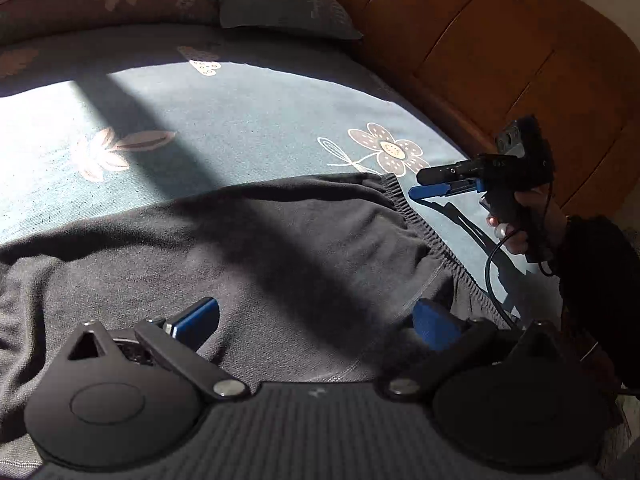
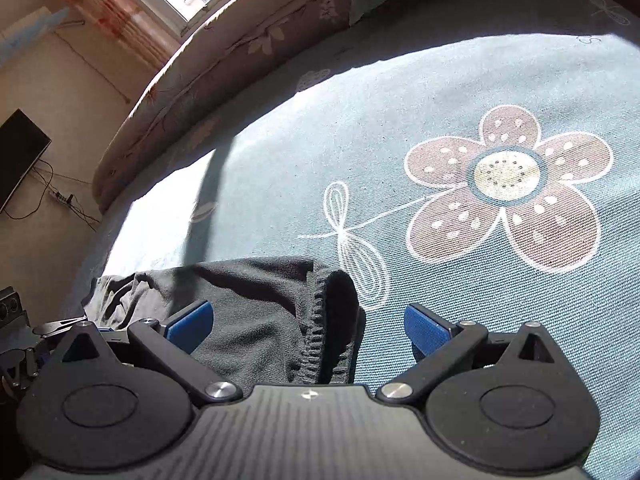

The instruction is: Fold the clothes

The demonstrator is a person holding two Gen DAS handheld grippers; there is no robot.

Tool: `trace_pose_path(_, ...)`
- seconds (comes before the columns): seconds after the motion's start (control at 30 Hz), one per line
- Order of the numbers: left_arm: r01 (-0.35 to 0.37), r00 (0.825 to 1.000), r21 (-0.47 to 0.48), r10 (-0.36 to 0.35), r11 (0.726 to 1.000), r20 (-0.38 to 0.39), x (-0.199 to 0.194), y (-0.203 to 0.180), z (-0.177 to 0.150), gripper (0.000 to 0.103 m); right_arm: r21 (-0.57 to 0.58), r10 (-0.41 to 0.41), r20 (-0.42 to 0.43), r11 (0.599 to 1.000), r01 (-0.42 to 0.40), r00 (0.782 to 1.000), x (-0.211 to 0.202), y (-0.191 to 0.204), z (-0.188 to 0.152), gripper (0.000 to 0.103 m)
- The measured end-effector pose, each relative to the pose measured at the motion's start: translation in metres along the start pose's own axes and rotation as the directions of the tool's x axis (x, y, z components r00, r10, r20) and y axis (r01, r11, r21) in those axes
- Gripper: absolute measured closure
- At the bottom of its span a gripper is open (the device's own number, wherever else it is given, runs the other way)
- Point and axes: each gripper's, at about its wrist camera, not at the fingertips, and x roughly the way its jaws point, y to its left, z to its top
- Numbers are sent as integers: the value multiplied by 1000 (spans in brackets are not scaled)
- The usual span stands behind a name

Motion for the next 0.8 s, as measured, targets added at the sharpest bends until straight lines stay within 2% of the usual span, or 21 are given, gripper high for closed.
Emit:
trace_pose_path(0.07, 23, 999, 3, -22, 1000, -29, 7, 3, -5, 1, 21, 89, 9, 996, -90, 996, 8, -14, 3, 0)
trace_pose_path(0.17, 34, 997, -16, -35, 999, -75, 20, 12, -10, 1, 62, 215, 38, 974, -217, 976, 21, -29, 11, 0)
trace_pose_path(0.37, 56, 996, -51, -60, 997, -64, 29, 23, -10, 1, 33, 233, 37, 972, -234, 972, 51, -15, 31, 0)
trace_pose_path(0.63, 99, 994, -49, -101, 994, -39, 29, 32, -18, 1, 1, 269, -81, 963, -270, 960, 18, -7, -8, 0)
trace_pose_path(0.8, 98, 994, -50, -101, 994, -44, 30, 33, -16, 1, 30, 317, -59, 948, -316, 947, 39, -4, 5, 0)
